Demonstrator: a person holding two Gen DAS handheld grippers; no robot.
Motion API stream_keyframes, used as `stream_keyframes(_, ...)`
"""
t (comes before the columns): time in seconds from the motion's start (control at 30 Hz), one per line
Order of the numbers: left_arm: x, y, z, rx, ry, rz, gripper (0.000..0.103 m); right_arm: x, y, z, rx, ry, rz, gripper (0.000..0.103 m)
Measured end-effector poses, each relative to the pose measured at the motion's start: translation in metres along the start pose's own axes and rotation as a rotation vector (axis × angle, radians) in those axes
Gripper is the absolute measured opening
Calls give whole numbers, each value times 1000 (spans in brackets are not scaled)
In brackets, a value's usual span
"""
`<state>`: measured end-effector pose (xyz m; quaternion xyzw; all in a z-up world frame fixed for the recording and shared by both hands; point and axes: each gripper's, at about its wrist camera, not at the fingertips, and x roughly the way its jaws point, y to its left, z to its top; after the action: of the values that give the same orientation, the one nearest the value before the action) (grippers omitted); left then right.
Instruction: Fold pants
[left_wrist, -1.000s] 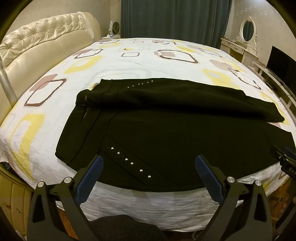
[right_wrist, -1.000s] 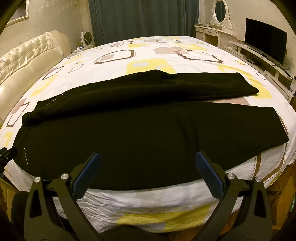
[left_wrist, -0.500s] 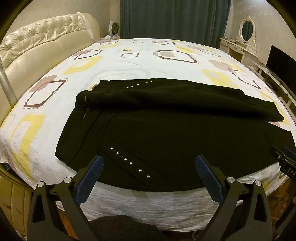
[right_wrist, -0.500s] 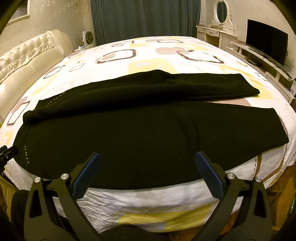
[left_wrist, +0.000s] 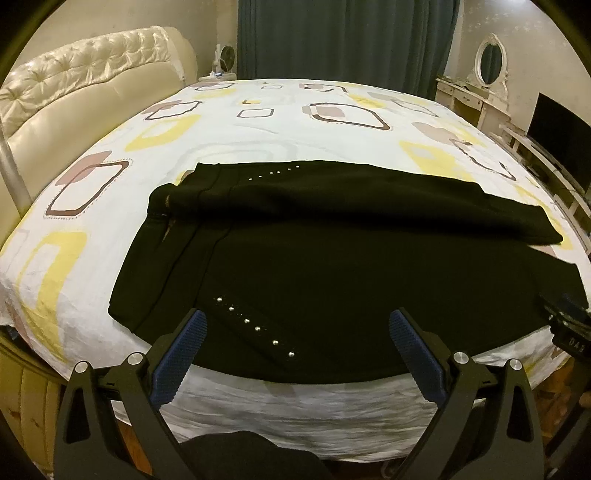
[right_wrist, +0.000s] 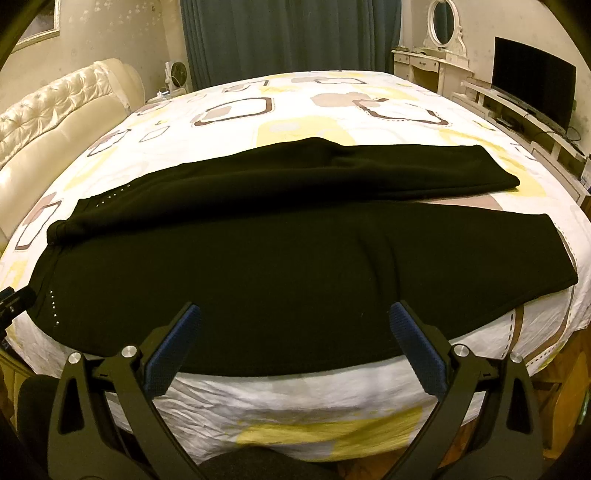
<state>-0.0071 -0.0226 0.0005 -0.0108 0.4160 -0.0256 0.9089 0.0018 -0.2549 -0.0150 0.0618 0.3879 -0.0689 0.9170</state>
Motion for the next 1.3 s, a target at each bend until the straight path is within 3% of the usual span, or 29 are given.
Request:
stream_keyframes(0.17, -3, 3, 5, 14, 22, -57, 99, -3, -1, 4, -8, 2, 45, 101)
stream_keyframes(0.33, 1, 16, 15, 44, 67, -131, 99, 0, 0, 18, -52, 21, 144, 101)
stream_keyframes(0.4, 5, 34, 26, 72, 86, -178, 99, 5, 0, 28, -81, 29, 201, 101)
stream_keyframes(0.57, 35, 97, 71, 127, 106, -156, 99, 33, -1, 83, -119, 61, 397, 101)
stream_keyframes(0.63, 49, 123, 92, 117, 93, -137, 98, 52, 4, 111, -145, 97, 454, 101)
stream_keyframes(0.7, 75, 154, 119, 93, 113, -165, 98, 72, 13, 136, -185, 129, 499, 101)
stream_keyframes(0.8, 114, 180, 144, 81, 156, -221, 98, 116, 40, 179, -290, 189, 490, 101)
stream_keyframes(0.93, 168, 186, 164, 120, 229, -251, 98, 170, 74, 208, -408, 256, 445, 101)
stream_keyframes(1.0, 191, 183, 172, 133, 266, -282, 98, 195, 90, 214, -467, 300, 423, 94)
stream_keyframes(1.07, 209, 180, 181, 136, 283, -316, 98, 226, 106, 217, -521, 379, 427, 78)
stream_keyframes(1.17, 228, 180, 189, 127, 306, -378, 98, 247, 112, 216, -552, 438, 443, 76)
stream_keyframes(1.3, 243, 181, 190, 115, 339, -433, 98, 257, 114, 218, -577, 453, 488, 76)
